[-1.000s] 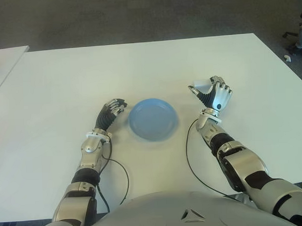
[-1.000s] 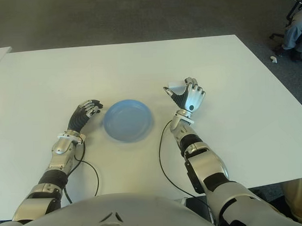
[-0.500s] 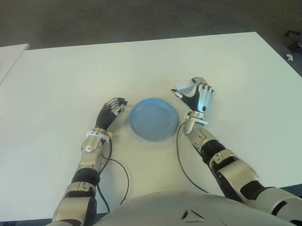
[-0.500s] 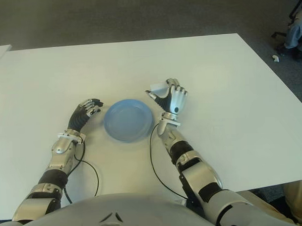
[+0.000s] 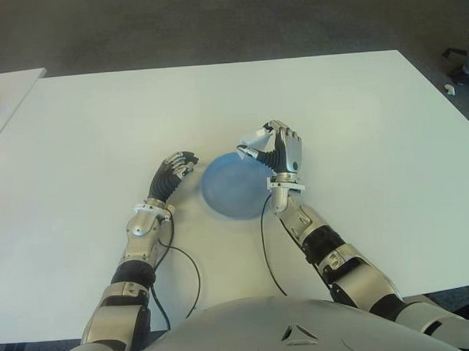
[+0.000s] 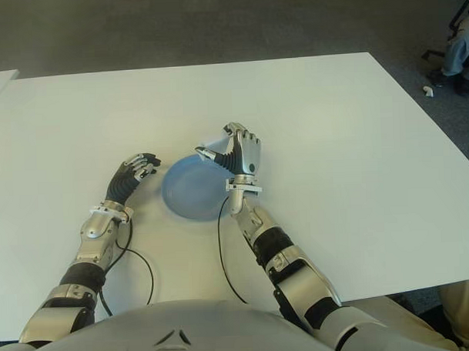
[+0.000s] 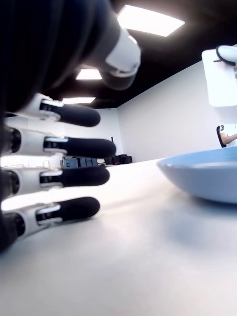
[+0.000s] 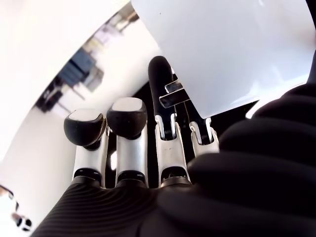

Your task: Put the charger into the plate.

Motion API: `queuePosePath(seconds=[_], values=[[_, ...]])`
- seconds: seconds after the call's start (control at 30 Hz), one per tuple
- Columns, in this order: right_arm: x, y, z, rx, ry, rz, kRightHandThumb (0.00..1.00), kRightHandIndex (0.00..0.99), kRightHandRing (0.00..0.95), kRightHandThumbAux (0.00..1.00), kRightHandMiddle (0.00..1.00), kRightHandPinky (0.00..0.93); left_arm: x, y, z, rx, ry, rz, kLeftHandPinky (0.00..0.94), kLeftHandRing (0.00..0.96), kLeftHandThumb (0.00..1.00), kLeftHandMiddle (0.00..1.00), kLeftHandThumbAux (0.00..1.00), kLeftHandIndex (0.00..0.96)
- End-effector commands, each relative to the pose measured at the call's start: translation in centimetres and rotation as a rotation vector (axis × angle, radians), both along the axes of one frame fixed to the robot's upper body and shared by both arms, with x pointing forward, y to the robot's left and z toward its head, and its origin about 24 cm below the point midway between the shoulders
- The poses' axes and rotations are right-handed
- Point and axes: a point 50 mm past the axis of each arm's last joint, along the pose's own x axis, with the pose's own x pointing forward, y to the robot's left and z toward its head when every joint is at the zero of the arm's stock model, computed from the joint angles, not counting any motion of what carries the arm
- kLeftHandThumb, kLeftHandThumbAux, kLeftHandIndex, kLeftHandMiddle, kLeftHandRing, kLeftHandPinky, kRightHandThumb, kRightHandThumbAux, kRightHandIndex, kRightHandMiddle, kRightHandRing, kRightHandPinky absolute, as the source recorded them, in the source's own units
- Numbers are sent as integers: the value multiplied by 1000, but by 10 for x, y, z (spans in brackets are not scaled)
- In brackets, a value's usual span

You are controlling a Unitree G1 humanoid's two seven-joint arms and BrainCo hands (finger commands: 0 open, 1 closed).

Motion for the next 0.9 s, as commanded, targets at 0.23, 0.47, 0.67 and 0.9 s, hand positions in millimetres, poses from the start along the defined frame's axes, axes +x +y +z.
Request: queuePosePath(seconds=[0.23,0.47,0.67,0.9], values=[[-7,-1,-12,40,219,280,748,441,882,708,892,871,-90,-10,-86,-56,564,27,286,323,26,361,547,301],[-7,2,-10,34,254,366,748,441,881,707,888,866,-91,-11,-86,-57,565,25,282,313,23,355,545,302],[-7,3,-10,25,275,412,749,441,869,706,872,854,-91,-11,-86,-77,557,20,302,319,40,358,547,306],[-8,4,-12,12,294,433,749,441,865,706,869,845,-92,-11,-85,-71,550,18,296,323,41,359,551,308]])
